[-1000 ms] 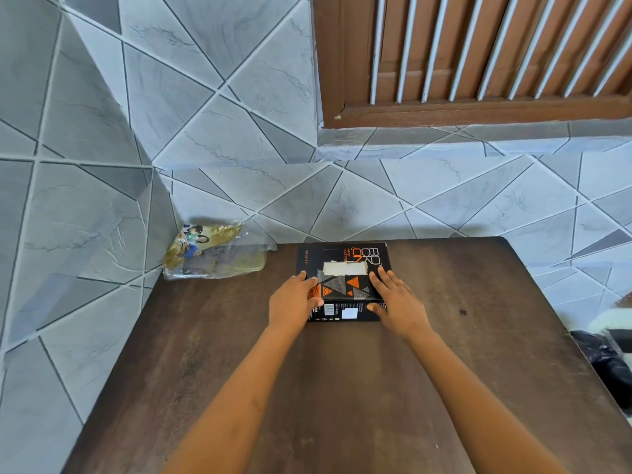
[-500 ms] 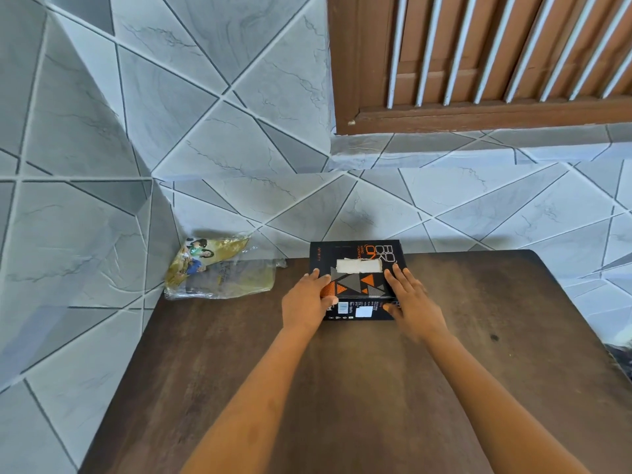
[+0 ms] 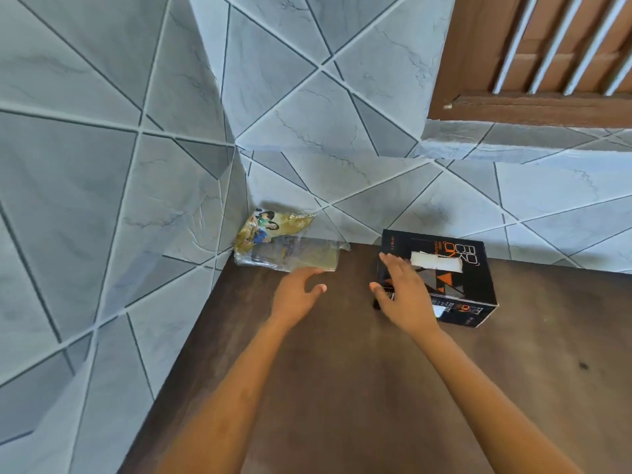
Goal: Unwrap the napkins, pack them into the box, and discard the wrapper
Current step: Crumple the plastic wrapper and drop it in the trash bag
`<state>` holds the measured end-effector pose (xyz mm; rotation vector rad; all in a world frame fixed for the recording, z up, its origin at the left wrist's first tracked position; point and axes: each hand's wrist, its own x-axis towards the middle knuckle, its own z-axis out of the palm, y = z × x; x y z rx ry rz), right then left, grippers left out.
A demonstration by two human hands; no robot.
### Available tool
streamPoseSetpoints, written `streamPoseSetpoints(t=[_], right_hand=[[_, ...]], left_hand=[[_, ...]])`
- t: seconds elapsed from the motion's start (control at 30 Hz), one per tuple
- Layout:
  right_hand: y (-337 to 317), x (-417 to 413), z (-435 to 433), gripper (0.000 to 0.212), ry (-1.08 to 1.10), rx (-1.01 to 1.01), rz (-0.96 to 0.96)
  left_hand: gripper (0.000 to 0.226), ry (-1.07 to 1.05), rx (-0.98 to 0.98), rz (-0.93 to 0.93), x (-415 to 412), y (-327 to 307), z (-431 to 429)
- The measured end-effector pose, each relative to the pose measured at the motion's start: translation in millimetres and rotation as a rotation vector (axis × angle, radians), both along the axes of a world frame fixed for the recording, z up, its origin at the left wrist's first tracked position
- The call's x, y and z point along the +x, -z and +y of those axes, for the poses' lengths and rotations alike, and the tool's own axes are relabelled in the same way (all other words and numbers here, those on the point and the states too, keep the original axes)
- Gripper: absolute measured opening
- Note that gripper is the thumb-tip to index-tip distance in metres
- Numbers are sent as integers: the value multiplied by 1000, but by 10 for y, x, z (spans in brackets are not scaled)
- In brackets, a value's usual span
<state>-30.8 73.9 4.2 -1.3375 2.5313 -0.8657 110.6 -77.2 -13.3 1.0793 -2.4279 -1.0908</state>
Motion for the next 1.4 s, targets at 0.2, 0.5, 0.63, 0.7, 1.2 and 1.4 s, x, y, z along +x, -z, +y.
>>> streamPoseSetpoints(t=[0.2,0.5,0.63,0.7,1.2,1.4], right_hand=[[228,438,-750,57,-173,31,-121],[725,326,-1255,69,-177,426,40],[848,426,-1157,65,-181,497,27],[885,494,-1053,63,-181,476,35],[556,1058,328,43,-217,326,64],[191,1081,962,75,-202,123,102]], left_hand=[[41,-132,-178,-172,458,89,-794],[54,74,-352,-494,468,448,-1357],[54,73,-394,-528,517,605,-1297],[53,49,-413,-526,555,646,-1185],[14,-161,-165,-136,1260,345,197],[18,-133,0,198,1366,-86,951]])
